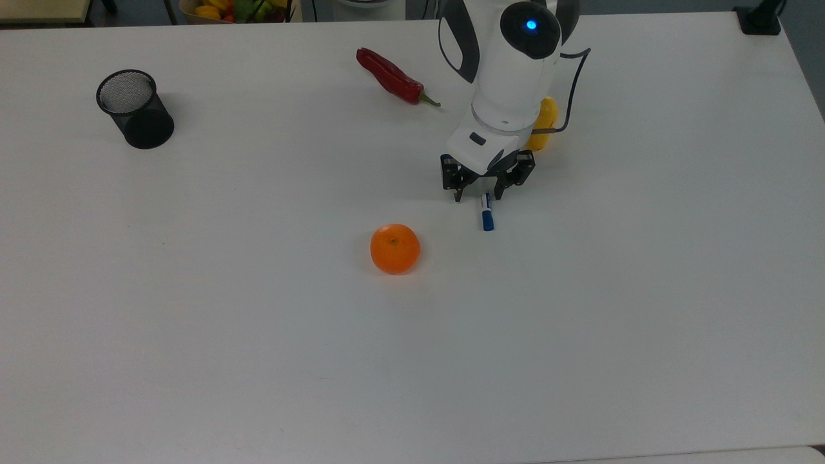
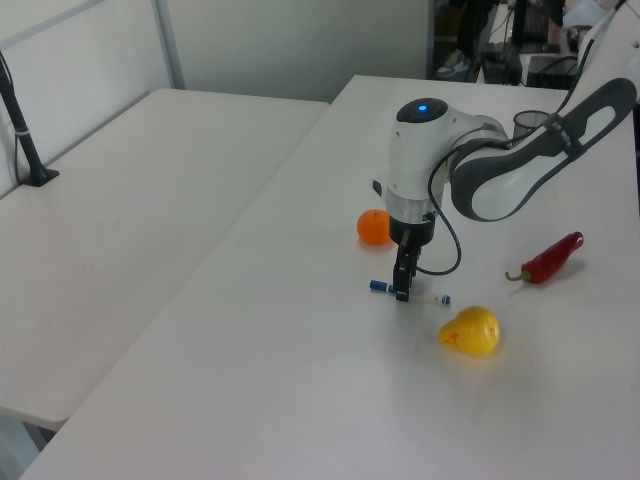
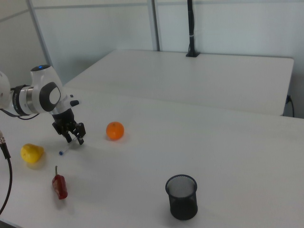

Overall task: Place marker
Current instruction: 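Close the gripper on the marker and lift it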

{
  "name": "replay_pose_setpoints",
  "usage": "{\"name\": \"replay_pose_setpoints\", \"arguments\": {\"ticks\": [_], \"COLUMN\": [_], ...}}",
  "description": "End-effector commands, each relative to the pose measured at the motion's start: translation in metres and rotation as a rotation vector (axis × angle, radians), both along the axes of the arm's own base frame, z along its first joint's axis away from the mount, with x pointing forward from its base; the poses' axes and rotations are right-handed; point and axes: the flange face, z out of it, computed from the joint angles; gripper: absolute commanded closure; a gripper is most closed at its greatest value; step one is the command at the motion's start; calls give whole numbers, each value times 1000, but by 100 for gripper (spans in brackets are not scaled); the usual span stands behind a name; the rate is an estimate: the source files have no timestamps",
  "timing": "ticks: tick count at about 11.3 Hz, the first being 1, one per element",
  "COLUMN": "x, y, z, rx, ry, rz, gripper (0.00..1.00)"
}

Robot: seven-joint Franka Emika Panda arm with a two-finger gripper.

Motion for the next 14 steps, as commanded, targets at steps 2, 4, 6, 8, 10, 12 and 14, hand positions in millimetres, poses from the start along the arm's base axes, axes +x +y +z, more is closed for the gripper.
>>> {"name": "replay_pose_setpoints", "arguments": {"ticks": [2,4,6,8,10,12,14], "x": [1,1,1,2,1,3,-1], "y": [3,3,3,1,-7,-30,-40], "z": [2,2,3,5,28,64,95], "rx": [-5,-6,-5,-4,-1,-6,1], "ry": [-31,-31,-33,-34,-45,-33,-37], "rz": [-5,-5,-6,-10,-17,-53,-53], "gripper": [71,100,100,100,100,100,100]}}
